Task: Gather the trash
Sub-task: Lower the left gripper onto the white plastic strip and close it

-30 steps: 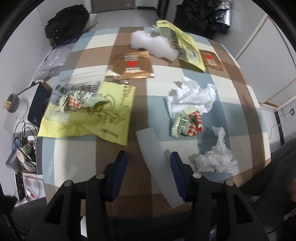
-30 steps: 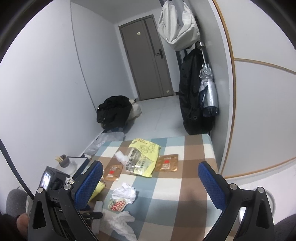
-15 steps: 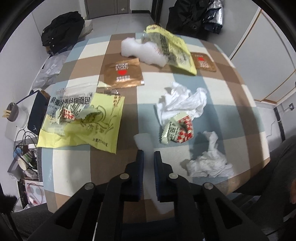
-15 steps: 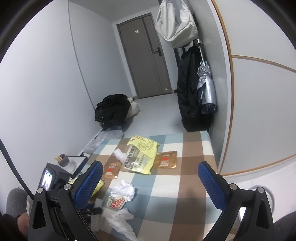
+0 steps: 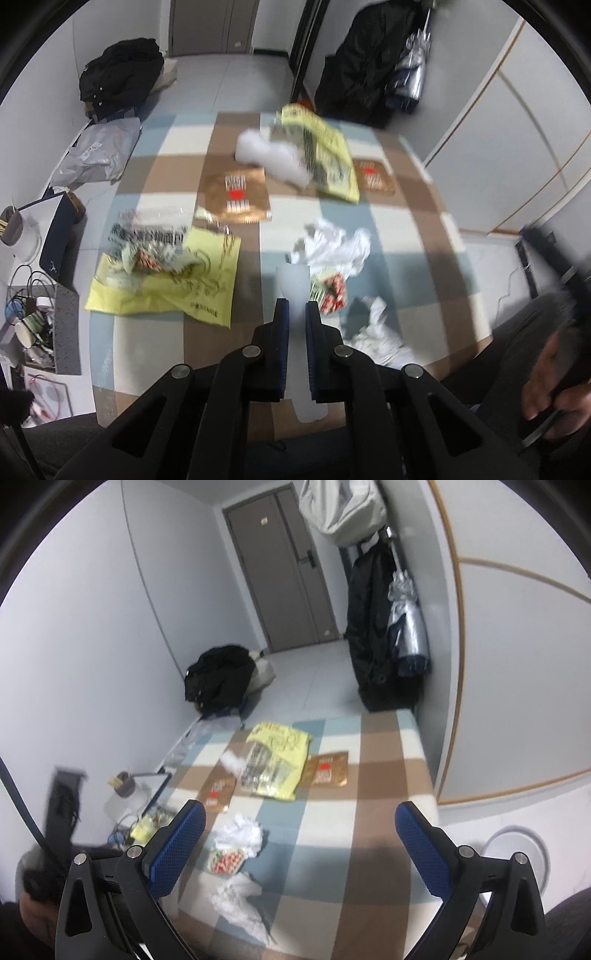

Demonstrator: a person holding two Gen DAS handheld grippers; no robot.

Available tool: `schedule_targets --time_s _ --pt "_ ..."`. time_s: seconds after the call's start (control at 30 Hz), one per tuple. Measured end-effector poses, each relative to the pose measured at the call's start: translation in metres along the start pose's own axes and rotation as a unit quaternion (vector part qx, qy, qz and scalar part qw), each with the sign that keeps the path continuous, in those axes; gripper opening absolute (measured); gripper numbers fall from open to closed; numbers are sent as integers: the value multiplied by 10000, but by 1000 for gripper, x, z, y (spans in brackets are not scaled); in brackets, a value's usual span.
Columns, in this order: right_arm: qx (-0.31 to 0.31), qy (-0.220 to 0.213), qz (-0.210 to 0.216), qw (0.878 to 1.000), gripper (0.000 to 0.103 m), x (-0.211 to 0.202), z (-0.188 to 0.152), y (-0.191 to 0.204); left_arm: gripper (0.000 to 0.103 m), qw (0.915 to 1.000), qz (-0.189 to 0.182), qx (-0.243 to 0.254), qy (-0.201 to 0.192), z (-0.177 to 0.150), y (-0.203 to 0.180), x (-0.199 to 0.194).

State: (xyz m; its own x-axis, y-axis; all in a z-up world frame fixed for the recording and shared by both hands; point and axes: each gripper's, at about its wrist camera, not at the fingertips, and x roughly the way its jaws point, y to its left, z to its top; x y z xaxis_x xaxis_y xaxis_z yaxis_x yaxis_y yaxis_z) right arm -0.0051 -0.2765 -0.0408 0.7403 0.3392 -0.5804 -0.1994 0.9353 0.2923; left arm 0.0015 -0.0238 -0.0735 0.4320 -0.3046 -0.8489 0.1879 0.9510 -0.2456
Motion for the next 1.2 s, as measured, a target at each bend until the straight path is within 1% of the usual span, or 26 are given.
schedule_targets --time_s 0.13,0.27,0.3,0.37,0.4,0.43,0.47,0.53,0.57,0.6,0.67,0.73,0.77,0.8,0.87,0.93,1.0,1.03,1.07,1.1,1.13,1.2 --pt "-314 448 66 9985 101 12 -12 9 5 9994 -141 -128 -289 8 5 -13" --pt "-674 964 284 9927 99 26 -29 22 5 9980 -255 -299 -498 16 14 -22" --pt "-817 1178 379 9889 97 32 -36 29 5 9976 -280 -351 -534 17 17 -23" --pt "-1042 1438 491 9829 94 40 -48 40 5 9966 -353 -439 -598 21 21 -25" --pt "-1154 1560 557 9794 88 44 -53 45 5 9963 -362 -461 -635 22 22 -27" --pt "-1312 1662 589 9755 85 48 -59 52 5 9958 -385 -482 -675 23 23 -28" --pt "-1492 1759 591 9712 82 52 -65 60 5 9951 -412 -520 -735 24 24 -30" --pt "-1772 1898 591 9639 82 59 -74 71 5 9936 -490 -575 -840 27 26 -34" --pt "-1916 1964 522 9602 78 64 -79 76 5 9931 -506 -582 -881 27 26 -37" --pt "-2014 2034 473 9570 73 70 -84 80 5 9928 -500 -587 -917 27 27 -38" --pt "-2060 2146 423 9538 67 77 -87 84 5 9922 -527 -605 -955 28 28 -40" --pt "-2080 2191 341 9527 67 81 -89 86 5 9917 -566 -638 -963 29 30 -40" --pt "-2129 2206 266 9515 65 84 -91 88 5 9916 -584 -643 -955 29 30 -40" --pt "-2176 2224 194 9501 59 87 -93 89 5 9916 -589 -649 -950 29 31 -40" --pt "-2232 2288 81 9475 53 89 -93 88 5 9917 -598 -662 -931 29 32 -39" --pt "-2247 2291 46 9471 50 91 -92 87 5 9916 -586 -690 -919 29 33 -38" --pt "-2242 2269 40 9478 38 91 -91 87 5 9916 -602 -705 -900 29 34 -39" --pt "-2257 2259 33 9476 35 92 -91 87 5 9916 -592 -720 -901 29 34 -39" --pt "-2279 2235 27 9477 28 92 -91 87 5 9915 -599 -734 -893 29 35 -38" --pt "-2331 2226 24 9466 25 91 -91 88 5 9914 -611 -742 -892 29 35 -38" --pt "-2361 2224 32 9459 24 90 -92 89 4 9914 -601 -738 -900 29 34 -39" --pt "-2421 2201 19 9450 21 89 -92 91 5 9927 -380 -700 -907 28 33 -38"
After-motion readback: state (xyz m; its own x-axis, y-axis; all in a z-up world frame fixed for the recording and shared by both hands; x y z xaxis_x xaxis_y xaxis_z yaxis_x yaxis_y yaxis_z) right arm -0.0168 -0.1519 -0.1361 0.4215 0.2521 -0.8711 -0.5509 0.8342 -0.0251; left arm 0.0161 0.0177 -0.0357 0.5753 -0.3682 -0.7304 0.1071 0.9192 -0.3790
